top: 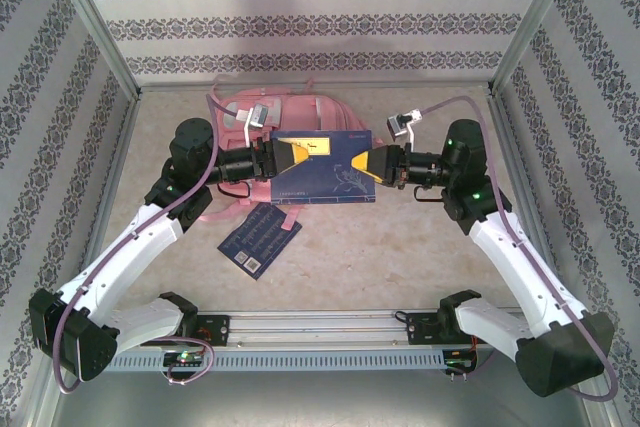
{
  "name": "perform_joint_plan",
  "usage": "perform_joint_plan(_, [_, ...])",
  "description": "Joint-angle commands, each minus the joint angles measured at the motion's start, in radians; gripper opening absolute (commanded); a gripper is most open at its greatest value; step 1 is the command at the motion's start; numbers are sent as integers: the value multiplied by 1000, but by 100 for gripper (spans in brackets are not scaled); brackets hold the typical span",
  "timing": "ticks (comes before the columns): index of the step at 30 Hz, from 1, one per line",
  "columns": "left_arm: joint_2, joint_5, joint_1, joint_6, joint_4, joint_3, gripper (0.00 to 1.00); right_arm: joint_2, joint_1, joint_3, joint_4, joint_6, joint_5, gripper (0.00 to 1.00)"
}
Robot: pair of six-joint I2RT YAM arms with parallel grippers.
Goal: Pack the student bag
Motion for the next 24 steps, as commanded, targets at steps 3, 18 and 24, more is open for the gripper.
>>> perform_joint_plan(3, [10,10,-19,-10,86,1,0,-17,-1,-44,230,166,43,11])
perform_joint_plan(18, [41,21,-34,-28,107,-4,0,-22,31,-92,236,155,66,9])
perform_joint_plan(24, [55,-54,-37,76,-130,49,23,-58,-19,-93,97,64,115,0])
